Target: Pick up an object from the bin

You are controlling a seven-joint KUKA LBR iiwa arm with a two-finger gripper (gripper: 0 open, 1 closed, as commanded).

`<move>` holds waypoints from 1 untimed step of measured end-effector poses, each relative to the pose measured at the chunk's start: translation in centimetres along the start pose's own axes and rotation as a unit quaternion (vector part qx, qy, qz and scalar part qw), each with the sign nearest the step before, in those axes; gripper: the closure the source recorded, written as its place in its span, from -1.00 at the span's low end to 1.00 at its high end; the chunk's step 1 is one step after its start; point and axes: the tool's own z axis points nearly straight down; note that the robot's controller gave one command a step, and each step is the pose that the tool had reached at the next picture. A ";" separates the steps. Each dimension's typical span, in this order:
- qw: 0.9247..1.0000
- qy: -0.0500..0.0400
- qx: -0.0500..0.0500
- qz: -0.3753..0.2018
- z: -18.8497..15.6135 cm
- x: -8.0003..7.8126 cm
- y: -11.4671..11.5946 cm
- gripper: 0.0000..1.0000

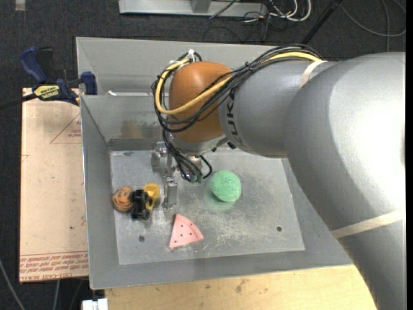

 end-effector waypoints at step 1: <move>1.000 0.001 0.000 -0.001 0.8 1.8 1.8 -1.00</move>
Offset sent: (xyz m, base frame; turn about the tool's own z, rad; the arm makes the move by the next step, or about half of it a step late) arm -0.0052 0.0504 -0.0116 -0.3239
